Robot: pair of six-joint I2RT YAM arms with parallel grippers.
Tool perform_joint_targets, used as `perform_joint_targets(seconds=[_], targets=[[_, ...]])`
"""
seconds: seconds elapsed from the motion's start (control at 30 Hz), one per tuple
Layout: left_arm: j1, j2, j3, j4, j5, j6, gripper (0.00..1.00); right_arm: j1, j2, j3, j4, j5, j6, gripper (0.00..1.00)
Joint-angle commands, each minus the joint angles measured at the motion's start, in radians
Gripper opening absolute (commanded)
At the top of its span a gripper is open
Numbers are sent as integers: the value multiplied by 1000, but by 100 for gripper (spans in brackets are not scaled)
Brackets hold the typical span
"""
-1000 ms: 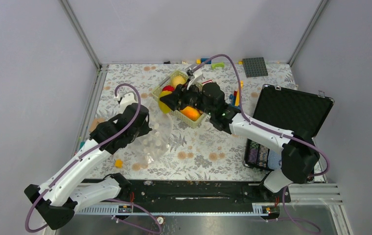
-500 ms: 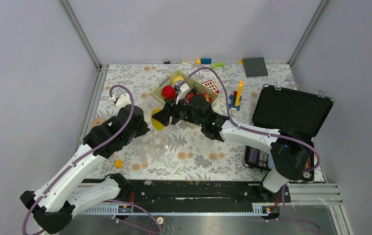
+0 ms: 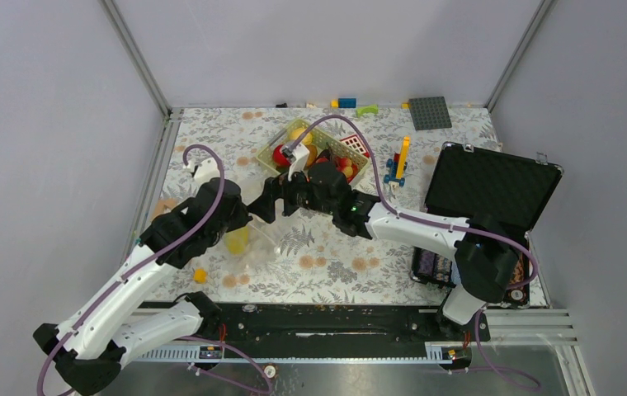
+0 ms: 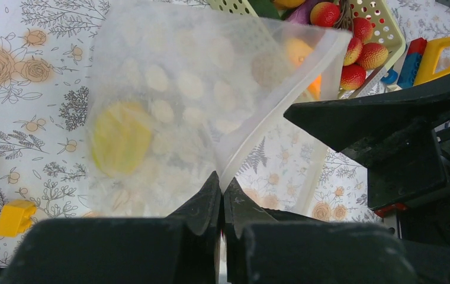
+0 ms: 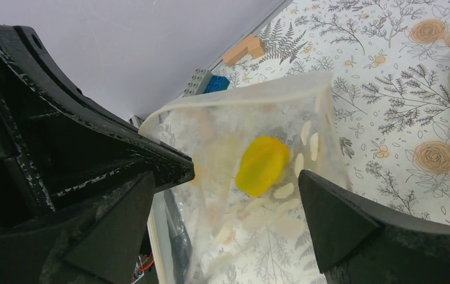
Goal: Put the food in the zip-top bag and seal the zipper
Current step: Place the fake fruit in the zipper food storage bag, then pick up the fake fruit from the bin.
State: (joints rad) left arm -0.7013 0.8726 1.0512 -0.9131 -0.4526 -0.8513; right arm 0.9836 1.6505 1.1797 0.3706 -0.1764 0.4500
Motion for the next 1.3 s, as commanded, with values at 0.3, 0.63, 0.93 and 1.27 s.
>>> perform_joint_targets(seconds=[0.3, 0.63, 0.93, 1.27], targets=[[4, -43, -37, 38, -83, -42, 0, 3, -131, 31, -166, 208, -120, 100], [4, -40, -44, 35, -108, -35, 0, -106, -134, 128, -545, 431, -137, 100], [4, -17, -48, 36, -89, -35, 0, -227, 80, 385, -838, 440, -290, 100], [4, 10, -50, 38, -82, -34, 0, -316, 335, 631, -994, 479, -317, 100]])
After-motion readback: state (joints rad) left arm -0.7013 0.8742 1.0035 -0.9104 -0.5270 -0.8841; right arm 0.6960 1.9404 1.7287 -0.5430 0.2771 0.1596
